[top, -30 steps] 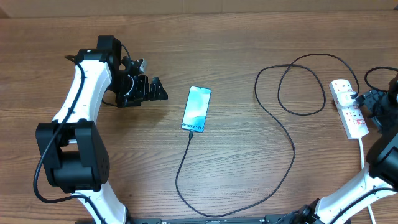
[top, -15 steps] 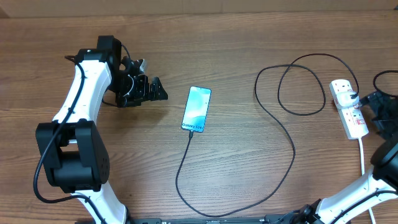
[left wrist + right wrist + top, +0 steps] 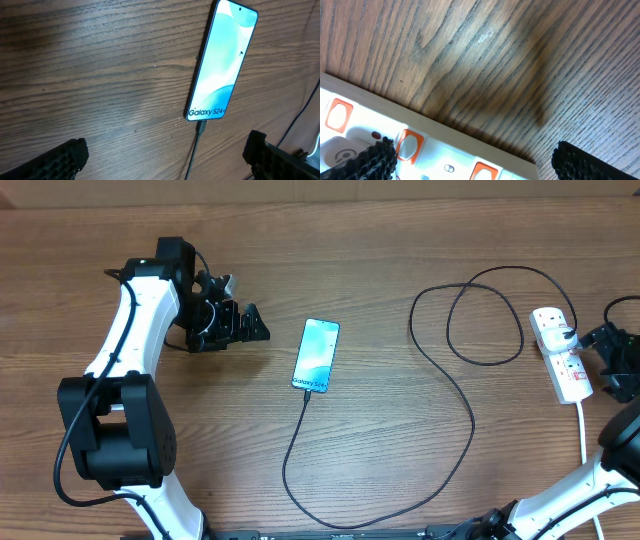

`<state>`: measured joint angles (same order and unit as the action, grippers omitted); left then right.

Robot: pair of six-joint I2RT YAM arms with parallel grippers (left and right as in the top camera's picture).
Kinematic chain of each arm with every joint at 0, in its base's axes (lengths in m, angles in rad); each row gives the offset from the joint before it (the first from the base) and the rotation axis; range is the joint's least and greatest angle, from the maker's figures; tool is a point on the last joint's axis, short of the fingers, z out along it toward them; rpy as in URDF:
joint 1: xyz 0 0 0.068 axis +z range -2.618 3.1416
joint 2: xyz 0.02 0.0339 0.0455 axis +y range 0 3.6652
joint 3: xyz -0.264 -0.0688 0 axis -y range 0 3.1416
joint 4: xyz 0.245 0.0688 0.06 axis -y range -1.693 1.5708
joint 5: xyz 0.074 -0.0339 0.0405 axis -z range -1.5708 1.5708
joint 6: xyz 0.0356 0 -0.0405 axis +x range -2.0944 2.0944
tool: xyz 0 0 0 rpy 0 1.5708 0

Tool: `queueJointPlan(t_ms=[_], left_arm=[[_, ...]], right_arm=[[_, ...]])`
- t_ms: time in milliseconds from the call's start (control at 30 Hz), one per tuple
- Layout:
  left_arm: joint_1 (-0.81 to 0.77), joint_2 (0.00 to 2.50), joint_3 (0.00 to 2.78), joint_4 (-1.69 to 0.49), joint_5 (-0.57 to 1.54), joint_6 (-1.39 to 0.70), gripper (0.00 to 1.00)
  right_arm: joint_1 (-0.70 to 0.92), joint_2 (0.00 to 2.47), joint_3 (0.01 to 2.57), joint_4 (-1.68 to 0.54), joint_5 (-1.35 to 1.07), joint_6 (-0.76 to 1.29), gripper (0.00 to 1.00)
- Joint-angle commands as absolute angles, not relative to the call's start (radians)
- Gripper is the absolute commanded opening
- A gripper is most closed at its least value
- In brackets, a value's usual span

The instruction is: Plug charger to phone and switch on socket

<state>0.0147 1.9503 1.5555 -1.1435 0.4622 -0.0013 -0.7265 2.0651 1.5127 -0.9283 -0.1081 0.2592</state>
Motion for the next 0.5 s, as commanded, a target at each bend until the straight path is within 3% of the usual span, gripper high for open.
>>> queueJointPlan(t_ms=[0, 467], left_arm=[[0.012, 1.928, 1.557, -1.143, 0.460, -0.004, 1.00], [0.012, 1.928, 1.557, -1.143, 0.460, -0.004, 1.00]], right_arm=[[-0.718, 2.022, 1.492, -0.926, -0.100, 0.242, 1.00], [-0.706, 2.022, 1.445, -0.935, -0.087, 0.234, 1.00]])
